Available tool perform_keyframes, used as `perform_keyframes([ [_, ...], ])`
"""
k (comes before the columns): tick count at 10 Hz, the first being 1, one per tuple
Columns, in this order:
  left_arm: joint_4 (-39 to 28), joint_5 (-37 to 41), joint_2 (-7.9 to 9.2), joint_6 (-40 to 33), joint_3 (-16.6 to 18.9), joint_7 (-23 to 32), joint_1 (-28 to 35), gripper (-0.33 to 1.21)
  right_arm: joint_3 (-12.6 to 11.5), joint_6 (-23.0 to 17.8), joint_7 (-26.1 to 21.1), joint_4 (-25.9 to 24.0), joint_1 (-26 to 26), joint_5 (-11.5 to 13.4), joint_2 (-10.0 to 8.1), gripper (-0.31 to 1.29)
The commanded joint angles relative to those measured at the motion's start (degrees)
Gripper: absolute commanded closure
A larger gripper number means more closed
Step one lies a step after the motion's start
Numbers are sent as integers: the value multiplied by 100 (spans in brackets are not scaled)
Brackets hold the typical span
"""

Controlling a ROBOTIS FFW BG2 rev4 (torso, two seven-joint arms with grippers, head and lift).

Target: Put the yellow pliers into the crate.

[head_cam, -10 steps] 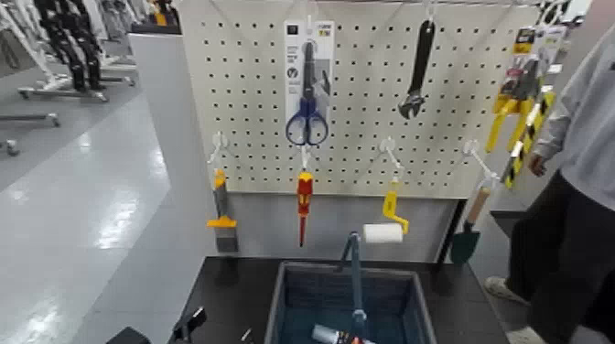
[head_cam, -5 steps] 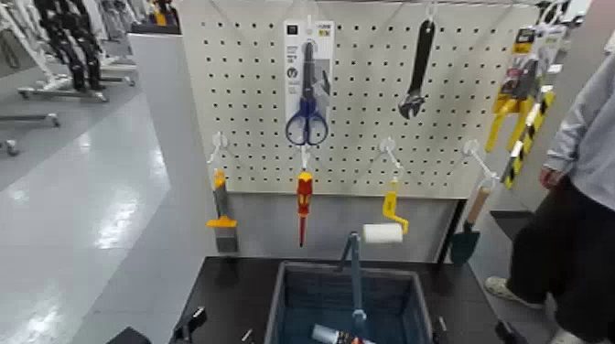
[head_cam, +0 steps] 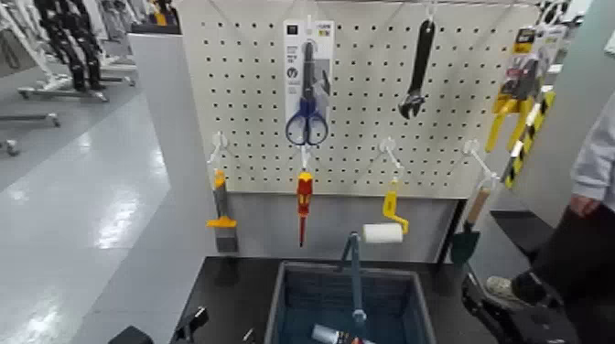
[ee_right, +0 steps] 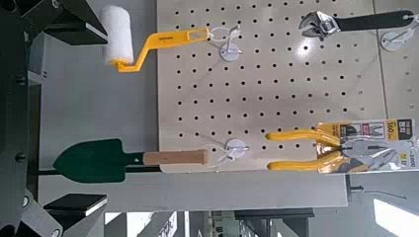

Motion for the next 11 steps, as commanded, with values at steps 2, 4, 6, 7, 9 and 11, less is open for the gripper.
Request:
perform_keyframes([
  [2,30,0,13,43,-27,0,-50,10,-613,796,503,-268,-473,-240,-135,16],
  [4,39,8,31,69,-44,0,-67,10,-929,1261,978,-295,-886,-346,-241,16],
  [6,48,8,49,87,-62,0,-94,10,-1043,1595,1215,-295,-1299,-416,-461,16],
  [7,57,17,57,95,-79,0,-103,10,-1096,1718,1338,-260,-1518,-495,-566,16],
  [9,66,26,57,95,-97,0,-120,10,-1140,1912,1523,-145,-1923,-662,-759,17],
  [11,74,26,66,95,-115,0,-138,10,-1114,2070,1778,22,-2397,-732,-953,17],
])
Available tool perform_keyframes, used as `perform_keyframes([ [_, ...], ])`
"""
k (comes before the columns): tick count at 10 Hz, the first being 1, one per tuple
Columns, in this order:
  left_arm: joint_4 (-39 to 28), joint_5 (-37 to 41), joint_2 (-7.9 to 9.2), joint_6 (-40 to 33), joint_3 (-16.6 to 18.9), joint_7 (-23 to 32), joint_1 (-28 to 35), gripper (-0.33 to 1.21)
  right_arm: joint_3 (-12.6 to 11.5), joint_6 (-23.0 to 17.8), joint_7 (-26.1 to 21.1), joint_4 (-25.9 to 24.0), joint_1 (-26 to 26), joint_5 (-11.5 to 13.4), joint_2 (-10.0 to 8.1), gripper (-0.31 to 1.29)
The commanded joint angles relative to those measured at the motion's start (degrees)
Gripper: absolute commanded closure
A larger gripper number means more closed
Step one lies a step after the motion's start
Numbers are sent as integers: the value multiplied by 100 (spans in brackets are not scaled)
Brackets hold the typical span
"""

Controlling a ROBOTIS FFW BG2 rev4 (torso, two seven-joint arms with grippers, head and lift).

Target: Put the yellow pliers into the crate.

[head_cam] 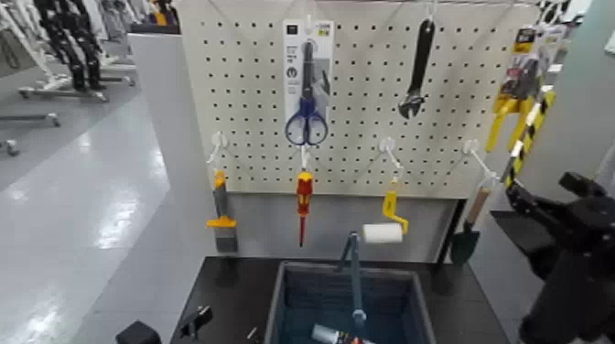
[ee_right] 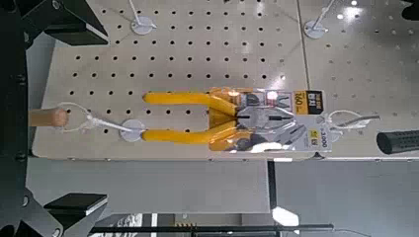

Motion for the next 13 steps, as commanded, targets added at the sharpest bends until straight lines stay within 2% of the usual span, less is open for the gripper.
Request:
perform_keyframes([
  [1,8,2,14,7,-26,-9,-26,10,23,194,215,210,-572,-155,-258,17],
  [3,17,10,23,7,-44,-9,-43,10,67,326,294,254,-888,-234,-434,18],
  [5,17,10,23,25,-52,-9,-52,10,120,475,567,491,-1301,-401,-618,20],
  [8,17,19,23,25,-61,-18,-61,10,164,625,866,807,-1794,-507,-864,23],
  [9,17,19,23,25,-61,-26,-61,10,181,686,1033,983,-1961,-603,-952,23],
  [11,17,19,23,34,-70,-26,-78,10,252,712,1437,1493,-2347,-981,-1093,23],
  [13,17,10,23,42,-79,-35,-87,10,401,712,1868,1968,-2708,-1210,-1216,25],
])
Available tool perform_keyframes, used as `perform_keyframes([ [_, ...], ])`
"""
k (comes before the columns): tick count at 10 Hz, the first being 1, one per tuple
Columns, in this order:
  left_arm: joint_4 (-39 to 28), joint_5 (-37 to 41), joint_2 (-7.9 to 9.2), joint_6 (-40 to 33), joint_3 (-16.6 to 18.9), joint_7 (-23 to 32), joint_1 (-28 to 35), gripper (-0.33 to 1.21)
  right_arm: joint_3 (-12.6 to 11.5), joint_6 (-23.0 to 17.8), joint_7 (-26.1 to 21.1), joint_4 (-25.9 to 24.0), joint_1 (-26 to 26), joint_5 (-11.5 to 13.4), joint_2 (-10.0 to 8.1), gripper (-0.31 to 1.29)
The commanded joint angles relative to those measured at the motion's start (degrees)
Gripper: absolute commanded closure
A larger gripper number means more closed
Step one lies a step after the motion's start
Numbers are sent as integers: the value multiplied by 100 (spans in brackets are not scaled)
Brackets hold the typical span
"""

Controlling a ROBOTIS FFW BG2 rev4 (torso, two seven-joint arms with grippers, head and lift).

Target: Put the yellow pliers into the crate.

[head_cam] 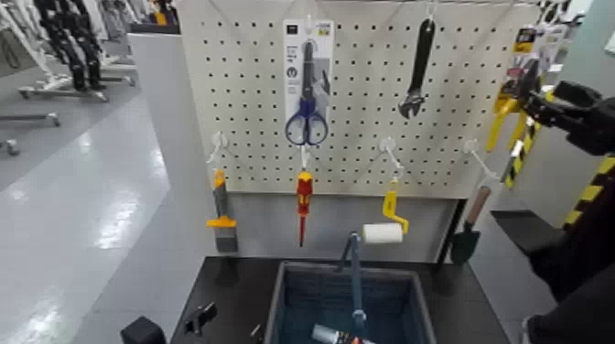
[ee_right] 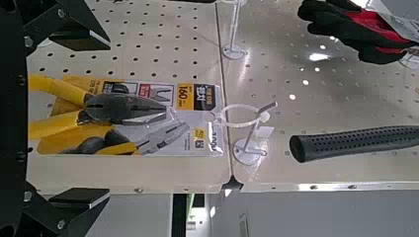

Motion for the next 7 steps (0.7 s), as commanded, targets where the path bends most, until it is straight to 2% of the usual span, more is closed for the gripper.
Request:
perform_keyframes([
  [1,0,0,9,16,-11,-12,-17,10,169,20,346,569,-406,-367,-121,27],
  [3,0,-9,9,25,-20,-12,-34,10,362,55,706,938,-634,-455,-191,28],
  [7,17,-9,35,43,-47,-12,-78,10,670,3,1436,1527,-1047,-393,-332,34],
])
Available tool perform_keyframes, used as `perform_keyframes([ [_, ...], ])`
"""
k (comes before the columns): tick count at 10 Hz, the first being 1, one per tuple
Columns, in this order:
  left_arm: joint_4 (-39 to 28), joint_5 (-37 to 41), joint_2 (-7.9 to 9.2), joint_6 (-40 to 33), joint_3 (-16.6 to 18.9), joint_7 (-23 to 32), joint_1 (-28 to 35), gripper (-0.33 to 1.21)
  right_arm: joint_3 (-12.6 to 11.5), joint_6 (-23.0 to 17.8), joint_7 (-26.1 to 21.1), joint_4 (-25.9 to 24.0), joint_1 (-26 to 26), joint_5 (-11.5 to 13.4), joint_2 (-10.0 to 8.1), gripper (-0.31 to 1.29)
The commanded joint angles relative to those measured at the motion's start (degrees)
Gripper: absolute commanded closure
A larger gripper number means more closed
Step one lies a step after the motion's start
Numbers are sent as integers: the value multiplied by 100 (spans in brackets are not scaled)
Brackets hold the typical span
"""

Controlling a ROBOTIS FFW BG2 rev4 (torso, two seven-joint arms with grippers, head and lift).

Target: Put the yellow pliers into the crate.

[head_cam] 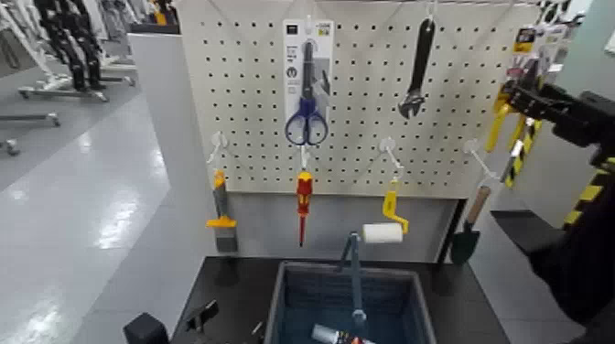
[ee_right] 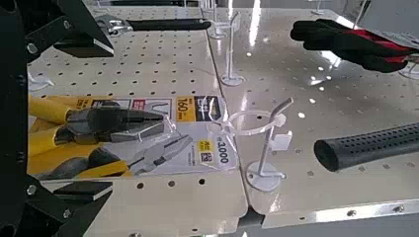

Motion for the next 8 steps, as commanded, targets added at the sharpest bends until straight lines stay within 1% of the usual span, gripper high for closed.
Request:
perform_keyframes([
  [1,17,0,11,1,-12,0,-17,10,199,-64,414,389,-260,112,-68,34],
  [2,25,0,20,1,-21,0,-34,10,243,-81,476,477,-313,112,-86,34],
  [3,25,0,28,1,-30,0,-34,10,260,-81,511,530,-348,121,-86,43],
  [5,25,0,28,1,-30,0,-34,10,234,-125,450,521,-357,138,-86,96],
  [6,25,0,28,1,-30,0,-34,10,225,-143,379,504,-357,165,-77,107],
  [8,25,0,28,1,-30,0,-34,10,225,-160,362,495,-375,191,-86,107],
])
